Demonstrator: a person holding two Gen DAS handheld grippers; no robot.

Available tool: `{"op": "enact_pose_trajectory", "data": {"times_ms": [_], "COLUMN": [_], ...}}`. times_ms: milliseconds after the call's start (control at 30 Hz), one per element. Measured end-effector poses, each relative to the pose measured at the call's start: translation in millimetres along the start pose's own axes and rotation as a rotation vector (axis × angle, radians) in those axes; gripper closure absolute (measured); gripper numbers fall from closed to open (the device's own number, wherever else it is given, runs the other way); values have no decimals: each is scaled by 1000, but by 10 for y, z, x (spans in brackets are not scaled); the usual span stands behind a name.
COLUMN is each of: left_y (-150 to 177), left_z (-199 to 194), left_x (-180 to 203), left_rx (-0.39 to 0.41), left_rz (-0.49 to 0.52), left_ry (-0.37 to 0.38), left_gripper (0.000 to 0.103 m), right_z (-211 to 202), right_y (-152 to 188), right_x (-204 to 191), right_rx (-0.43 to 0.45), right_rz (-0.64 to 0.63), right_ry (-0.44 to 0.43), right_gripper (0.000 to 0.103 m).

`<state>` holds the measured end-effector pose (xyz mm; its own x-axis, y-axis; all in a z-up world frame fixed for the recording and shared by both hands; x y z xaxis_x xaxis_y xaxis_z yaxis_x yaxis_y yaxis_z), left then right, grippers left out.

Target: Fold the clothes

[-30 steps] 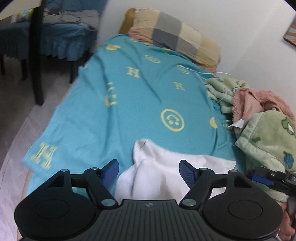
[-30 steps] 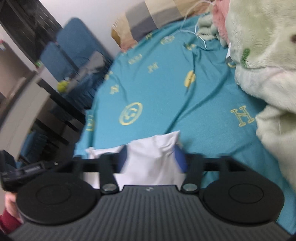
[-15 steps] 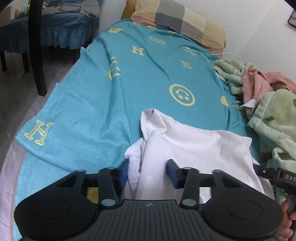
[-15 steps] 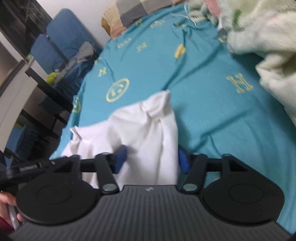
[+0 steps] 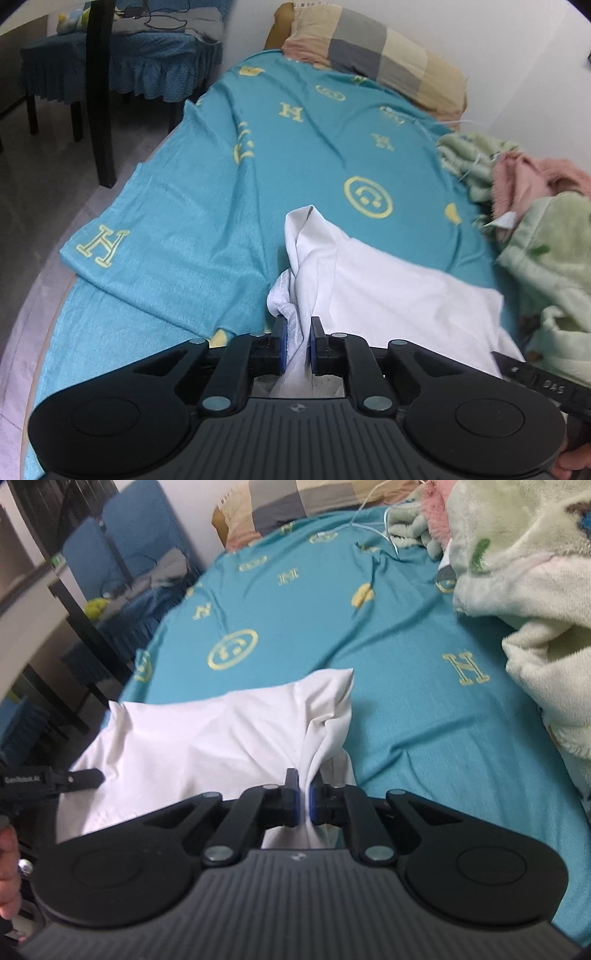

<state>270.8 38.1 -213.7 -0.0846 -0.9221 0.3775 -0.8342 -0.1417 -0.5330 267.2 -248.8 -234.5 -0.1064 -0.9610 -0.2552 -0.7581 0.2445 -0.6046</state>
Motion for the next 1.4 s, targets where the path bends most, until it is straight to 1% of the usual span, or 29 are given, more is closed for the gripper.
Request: {"op": "enact_pose_trajectory", "data": {"times_ms": [133, 267, 367, 433, 567, 633, 667, 733, 833, 867, 900, 933, 967, 1000, 1033, 1067, 1200, 1300, 1400], "left_y": [23, 16, 41, 73, 182, 252, 291, 374, 508, 555, 604, 655, 705, 736, 755, 774, 842, 860, 890], "left_z": [61, -42, -206, -348, -678, -864, -958, -1149, -1420, -1505, -1568, -1616, -1665, -1676, -1663, -1651, -1585, -1464, -1325], "left_x": [-23, 48, 129, 209, 424, 549, 603, 716, 845, 876, 900, 920, 940, 947, 947, 947, 931, 838, 741], "left_rx": [-7, 0, 18, 40, 90, 121, 142, 186, 243, 260, 271, 279, 287, 286, 279, 272, 238, 191, 138], "left_rz": [1, 26, 23, 35, 85, 124, 147, 191, 230, 235, 240, 246, 253, 251, 245, 238, 207, 146, 63], "left_ry": [-8, -24, -24, -15, 6, 8, 2, -8, -10, -6, -2, 2, 7, 10, 13, 16, 24, 37, 70], "left_gripper": [89, 85, 73, 58, 51, 43, 41, 32, 24, 23, 20, 18, 15, 9, 2, 0, 0, 0, 0], "right_z": [72, 47, -69, -201, -549, -752, -848, -1036, -1293, -1375, -1447, -1515, -1581, -1632, -1668, -1696, -1727, -1715, -1702], "right_y": [8, -4, -32, -72, -148, -141, -124, -73, 18, 62, 104, 146, 187, 219, 242, 260, 281, 290, 298], "right_x": [41, 44, 38, 16, -8, -43, -66, -122, -222, -248, -274, -295, -314, -331, -351, -370, -426, -441, -442], "right_rx": [-17, -15, -4, 21, 88, 113, 126, 155, 195, 209, 227, 246, 266, 281, 289, 295, 306, 308, 303], "right_rz": [20, 42, 53, 40, 17, 24, 20, -5, -60, -75, -87, -96, -103, -110, -120, -129, -151, -164, -168], "right_ry": [-2, -15, -20, -12, 4, -15, -20, -18, -2, 7, 12, 13, 11, 7, 7, 8, 12, 23, 24], "right_gripper": [95, 94, 93, 92, 92, 92, 92, 92, 90, 80, 58, 47, 29, 25, 24, 21, 20, 20, 20]}}
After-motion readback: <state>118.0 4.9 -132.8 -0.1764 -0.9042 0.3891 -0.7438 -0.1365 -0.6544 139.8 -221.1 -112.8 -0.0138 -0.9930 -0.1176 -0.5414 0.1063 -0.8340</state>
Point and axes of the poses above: each gripper's, at about its wrist camera, not at the fingertips, and z roughly the way its jaws point, x to its right, y to its underside, the point moved 10 cm from there along z, roughly the way its jaws point, and after that the axes turned 6 degrees about y, right-handed, at the moved point
